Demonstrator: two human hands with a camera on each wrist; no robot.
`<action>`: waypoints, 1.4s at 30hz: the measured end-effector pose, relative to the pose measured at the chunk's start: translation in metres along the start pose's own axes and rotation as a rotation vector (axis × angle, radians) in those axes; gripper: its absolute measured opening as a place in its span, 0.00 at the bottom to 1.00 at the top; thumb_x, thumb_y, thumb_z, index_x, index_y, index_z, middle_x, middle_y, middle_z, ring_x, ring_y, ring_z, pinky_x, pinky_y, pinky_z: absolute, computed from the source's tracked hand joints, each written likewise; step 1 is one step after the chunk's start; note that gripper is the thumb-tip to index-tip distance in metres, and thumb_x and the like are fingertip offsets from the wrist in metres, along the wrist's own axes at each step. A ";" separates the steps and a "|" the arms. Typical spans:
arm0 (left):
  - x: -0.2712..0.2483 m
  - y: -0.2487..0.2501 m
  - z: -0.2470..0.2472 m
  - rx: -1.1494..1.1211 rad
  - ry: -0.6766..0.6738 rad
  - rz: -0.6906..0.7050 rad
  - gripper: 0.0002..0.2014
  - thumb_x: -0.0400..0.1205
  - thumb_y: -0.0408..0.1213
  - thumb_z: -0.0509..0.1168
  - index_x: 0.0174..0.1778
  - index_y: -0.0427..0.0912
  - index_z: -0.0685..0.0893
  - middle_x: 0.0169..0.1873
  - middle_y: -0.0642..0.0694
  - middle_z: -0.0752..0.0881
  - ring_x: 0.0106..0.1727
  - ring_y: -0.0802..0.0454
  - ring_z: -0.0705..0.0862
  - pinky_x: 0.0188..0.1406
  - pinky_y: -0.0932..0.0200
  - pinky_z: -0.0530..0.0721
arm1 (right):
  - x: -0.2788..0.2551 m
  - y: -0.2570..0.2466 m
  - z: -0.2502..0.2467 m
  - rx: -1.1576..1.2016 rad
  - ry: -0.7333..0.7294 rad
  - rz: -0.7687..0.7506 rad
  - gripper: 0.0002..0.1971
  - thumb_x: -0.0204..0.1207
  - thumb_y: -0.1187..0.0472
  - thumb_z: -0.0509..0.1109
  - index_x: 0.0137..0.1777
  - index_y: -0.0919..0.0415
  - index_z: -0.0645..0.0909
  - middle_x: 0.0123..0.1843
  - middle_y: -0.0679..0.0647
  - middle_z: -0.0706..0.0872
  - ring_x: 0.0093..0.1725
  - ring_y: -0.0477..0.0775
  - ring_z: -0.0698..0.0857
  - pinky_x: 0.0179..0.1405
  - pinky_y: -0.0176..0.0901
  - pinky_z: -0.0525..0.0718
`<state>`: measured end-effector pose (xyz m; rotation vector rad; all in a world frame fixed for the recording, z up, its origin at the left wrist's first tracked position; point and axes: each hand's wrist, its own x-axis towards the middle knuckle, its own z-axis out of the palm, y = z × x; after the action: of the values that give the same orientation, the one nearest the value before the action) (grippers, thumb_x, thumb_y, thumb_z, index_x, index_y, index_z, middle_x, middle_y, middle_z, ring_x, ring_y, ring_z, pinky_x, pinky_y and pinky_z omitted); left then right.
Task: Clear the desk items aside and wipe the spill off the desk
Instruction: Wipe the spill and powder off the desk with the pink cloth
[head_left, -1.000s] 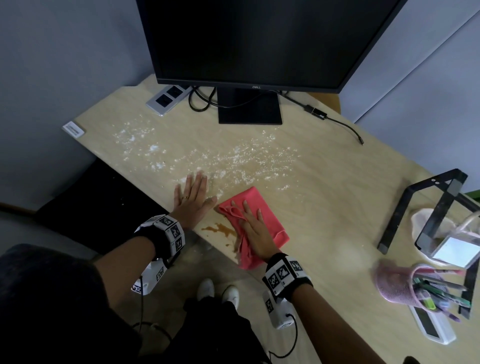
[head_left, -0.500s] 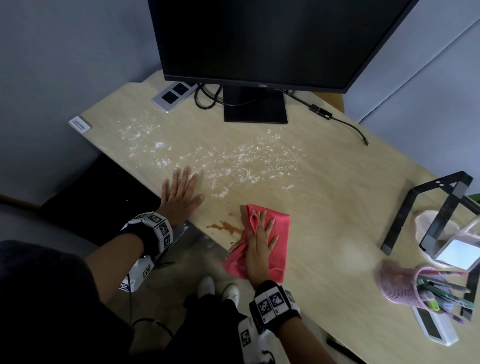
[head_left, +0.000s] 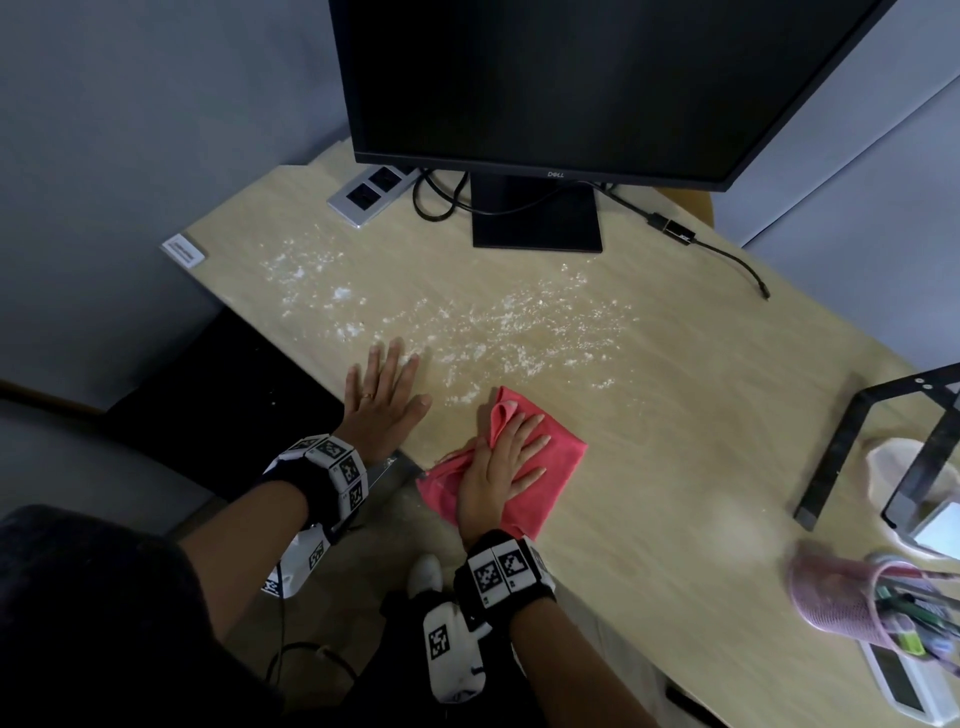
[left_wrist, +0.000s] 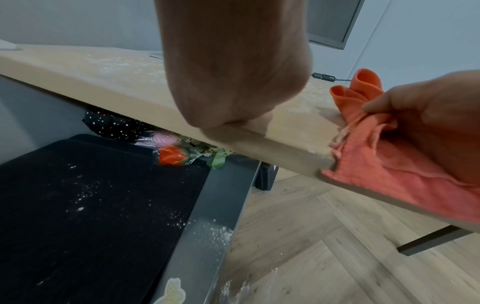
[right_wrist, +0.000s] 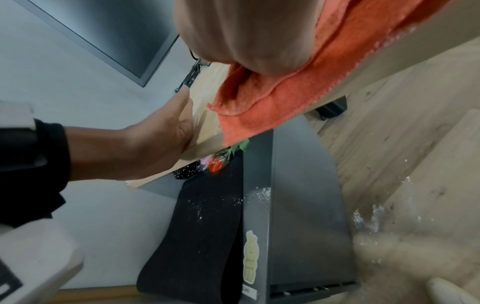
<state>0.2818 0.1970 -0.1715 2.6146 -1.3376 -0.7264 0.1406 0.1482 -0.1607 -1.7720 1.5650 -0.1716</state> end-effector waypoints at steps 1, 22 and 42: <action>0.001 -0.001 0.000 -0.004 -0.011 0.004 0.55 0.61 0.72 0.08 0.83 0.47 0.36 0.83 0.45 0.35 0.83 0.45 0.32 0.80 0.41 0.32 | 0.001 -0.007 0.003 -0.016 0.018 0.039 0.41 0.62 0.41 0.26 0.80 0.50 0.34 0.81 0.43 0.32 0.83 0.51 0.33 0.77 0.57 0.27; -0.001 -0.004 -0.009 -0.085 -0.121 0.061 0.51 0.61 0.74 0.11 0.81 0.54 0.30 0.79 0.51 0.23 0.77 0.51 0.19 0.76 0.44 0.25 | 0.014 0.028 -0.011 -0.498 -0.097 -0.604 0.46 0.78 0.33 0.52 0.82 0.66 0.41 0.84 0.61 0.39 0.83 0.57 0.35 0.80 0.51 0.28; -0.001 -0.002 -0.011 -0.094 -0.125 0.054 0.48 0.61 0.74 0.11 0.78 0.56 0.26 0.75 0.54 0.19 0.75 0.52 0.16 0.76 0.45 0.23 | 0.021 0.079 -0.058 -0.563 -0.207 -0.738 0.35 0.82 0.37 0.46 0.82 0.60 0.54 0.85 0.58 0.54 0.84 0.57 0.47 0.82 0.54 0.42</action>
<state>0.2879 0.1980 -0.1623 2.4864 -1.3650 -0.9351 0.0505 0.1069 -0.1749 -2.6559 0.7850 0.1167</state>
